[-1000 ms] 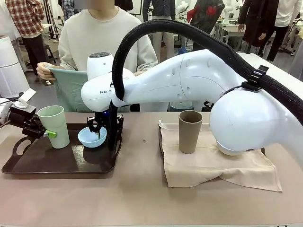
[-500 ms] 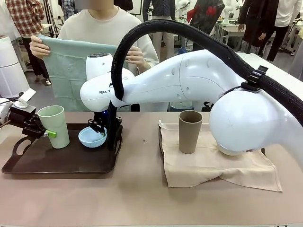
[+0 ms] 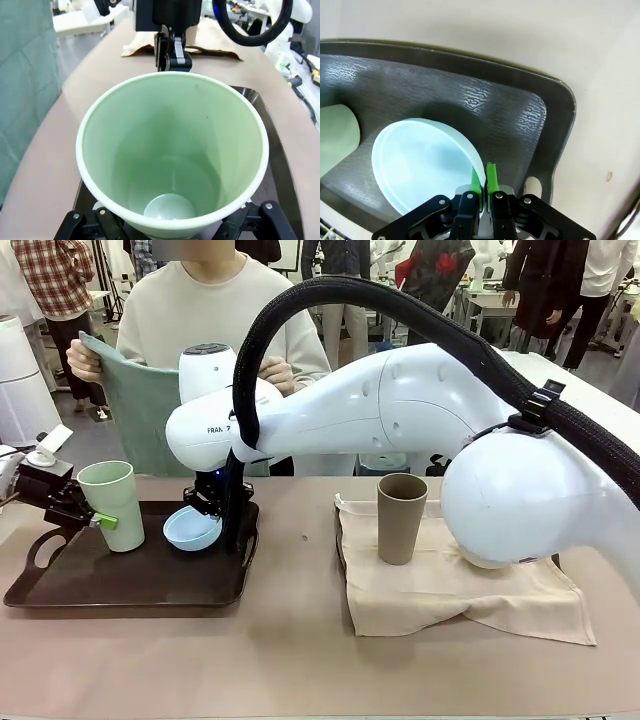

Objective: Set up a tray with a mat and arrange the tableware.
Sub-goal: Pick up the Picnic Bowl and Reusable plastic cup from the Handle tray in front of the human's position and hold them in the air.

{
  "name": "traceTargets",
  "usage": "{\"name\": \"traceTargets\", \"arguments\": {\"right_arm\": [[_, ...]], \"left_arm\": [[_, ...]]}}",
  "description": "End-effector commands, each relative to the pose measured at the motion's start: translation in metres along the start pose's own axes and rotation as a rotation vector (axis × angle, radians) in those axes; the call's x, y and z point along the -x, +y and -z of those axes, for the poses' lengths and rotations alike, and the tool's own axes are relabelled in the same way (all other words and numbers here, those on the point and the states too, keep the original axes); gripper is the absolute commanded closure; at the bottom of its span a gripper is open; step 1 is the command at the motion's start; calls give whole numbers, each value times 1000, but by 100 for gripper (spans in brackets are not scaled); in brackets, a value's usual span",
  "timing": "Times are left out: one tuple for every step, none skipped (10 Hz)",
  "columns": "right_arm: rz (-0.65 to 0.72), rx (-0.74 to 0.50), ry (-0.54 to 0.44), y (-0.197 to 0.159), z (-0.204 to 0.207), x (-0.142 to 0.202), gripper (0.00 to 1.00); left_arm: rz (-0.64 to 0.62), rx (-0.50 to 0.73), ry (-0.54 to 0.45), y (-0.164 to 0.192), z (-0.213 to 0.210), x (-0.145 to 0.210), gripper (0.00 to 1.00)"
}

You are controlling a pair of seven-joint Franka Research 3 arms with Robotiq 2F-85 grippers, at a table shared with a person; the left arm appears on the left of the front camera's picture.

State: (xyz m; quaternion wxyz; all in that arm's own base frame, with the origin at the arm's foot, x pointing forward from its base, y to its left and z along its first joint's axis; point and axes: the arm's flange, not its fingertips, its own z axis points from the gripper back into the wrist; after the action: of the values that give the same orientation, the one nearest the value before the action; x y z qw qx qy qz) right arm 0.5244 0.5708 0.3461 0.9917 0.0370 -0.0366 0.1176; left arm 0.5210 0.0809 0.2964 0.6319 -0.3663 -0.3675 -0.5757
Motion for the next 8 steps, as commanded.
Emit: {"name": "traceTargets", "arguments": {"right_arm": [[-4,49,27,4,-15,7,100],[-12,38,65,3,-40,24,100],[-15,39,59,2,-65,45,100],[-5,62,40,3,-91,67,100],[8,64,8,3,-116,86,100],[27,70,-32,4,-135,98,100],[45,78,-59,5,-154,112,100],[72,68,-80,0,-177,129,100]], "left_arm": [[-6,-14,26,-16,-16,-14,100],[25,-29,30,-29,-36,-26,100],[25,-39,30,-43,-55,-36,100],[37,-54,40,-57,-70,-47,100],[41,-70,44,-70,-82,-58,100],[59,-76,47,-77,-93,-69,100],[74,-90,47,-87,-103,-80,100],[101,-111,44,-100,-109,-93,100]]}}
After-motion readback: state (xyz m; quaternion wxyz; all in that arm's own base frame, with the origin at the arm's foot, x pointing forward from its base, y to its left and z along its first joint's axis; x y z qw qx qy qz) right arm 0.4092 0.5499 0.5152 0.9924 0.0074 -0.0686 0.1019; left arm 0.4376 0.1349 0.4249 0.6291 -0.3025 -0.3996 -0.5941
